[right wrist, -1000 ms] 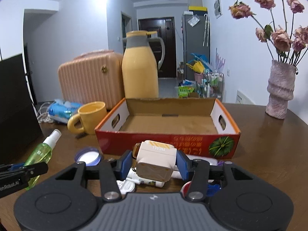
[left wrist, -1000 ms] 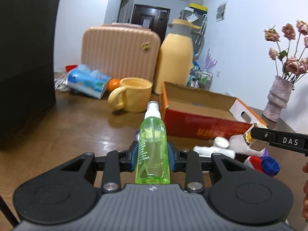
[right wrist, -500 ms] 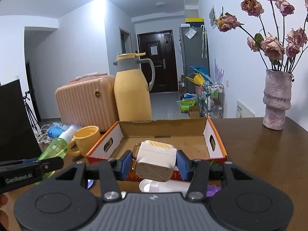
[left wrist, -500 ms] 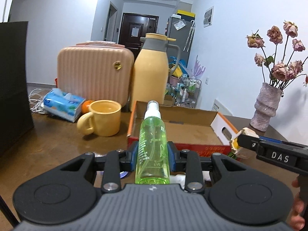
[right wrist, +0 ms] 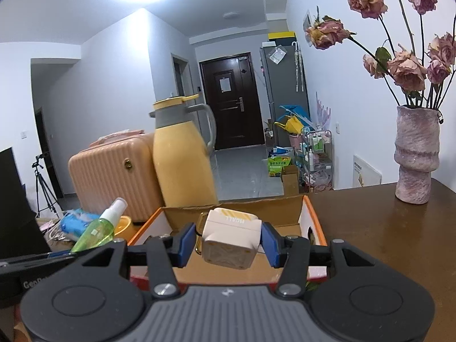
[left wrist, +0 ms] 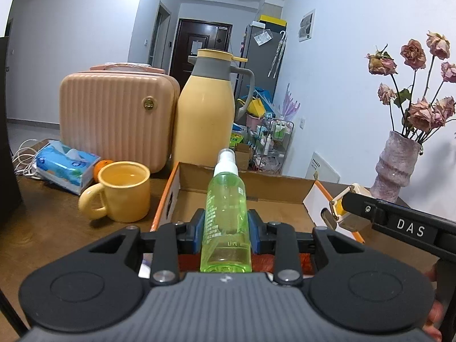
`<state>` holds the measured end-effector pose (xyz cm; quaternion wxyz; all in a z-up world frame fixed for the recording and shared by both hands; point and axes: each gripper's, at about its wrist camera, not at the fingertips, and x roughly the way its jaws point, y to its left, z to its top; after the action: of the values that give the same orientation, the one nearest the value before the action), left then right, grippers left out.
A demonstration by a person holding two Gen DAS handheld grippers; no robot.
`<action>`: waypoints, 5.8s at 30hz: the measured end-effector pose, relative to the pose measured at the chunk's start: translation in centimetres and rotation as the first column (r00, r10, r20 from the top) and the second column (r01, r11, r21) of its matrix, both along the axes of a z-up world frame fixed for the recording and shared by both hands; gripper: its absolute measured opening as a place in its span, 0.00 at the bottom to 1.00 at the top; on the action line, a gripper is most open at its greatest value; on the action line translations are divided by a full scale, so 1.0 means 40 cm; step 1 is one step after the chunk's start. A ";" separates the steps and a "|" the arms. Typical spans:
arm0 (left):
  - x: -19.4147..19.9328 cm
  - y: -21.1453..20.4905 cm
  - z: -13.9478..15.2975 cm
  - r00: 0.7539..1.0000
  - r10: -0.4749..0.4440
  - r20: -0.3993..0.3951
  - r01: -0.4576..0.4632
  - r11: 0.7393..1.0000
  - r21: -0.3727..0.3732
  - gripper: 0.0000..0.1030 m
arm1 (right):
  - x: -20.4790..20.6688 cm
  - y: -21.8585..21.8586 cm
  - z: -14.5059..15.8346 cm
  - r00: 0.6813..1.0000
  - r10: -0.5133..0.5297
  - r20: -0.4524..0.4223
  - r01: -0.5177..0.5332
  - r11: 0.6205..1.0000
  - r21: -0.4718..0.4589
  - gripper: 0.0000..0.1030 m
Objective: Organize rigid objects
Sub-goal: 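Carry the green bottle and white cube over the cardboard box with both tools, then lower both held objects into the box and open both tools, then withdraw both open tools from the box back toward the table items, then grasp the blue bottle cap with the right tool while the left tool reaches toward the white spray bottle, then grasp the white spray bottle with the left tool while the right tool holds the cap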
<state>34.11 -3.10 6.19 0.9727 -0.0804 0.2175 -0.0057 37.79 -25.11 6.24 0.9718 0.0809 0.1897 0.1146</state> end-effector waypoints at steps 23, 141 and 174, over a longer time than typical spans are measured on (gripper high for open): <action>0.269 -0.004 -0.053 0.996 0.039 -0.082 -0.043 0.998 -0.042 0.30 | 0.257 -0.030 -0.063 0.992 -0.022 -0.127 0.017 0.999 -0.041 0.47; -0.209 0.099 -0.166 0.990 0.039 -0.135 -0.023 0.993 0.117 1.00 | -0.195 0.039 -0.223 0.981 -0.001 -0.196 -0.052 0.964 -0.262 0.67; 0.061 -0.099 -0.244 0.942 -0.141 -0.306 0.190 0.972 0.139 1.00 | -0.141 -0.146 -0.221 0.992 -0.120 -0.045 0.112 0.982 -0.151 0.52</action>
<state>36.56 -7.05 -3.57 0.9290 0.0198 0.3652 -0.0575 32.16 -30.96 -2.59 0.9746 0.0224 0.2190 0.0413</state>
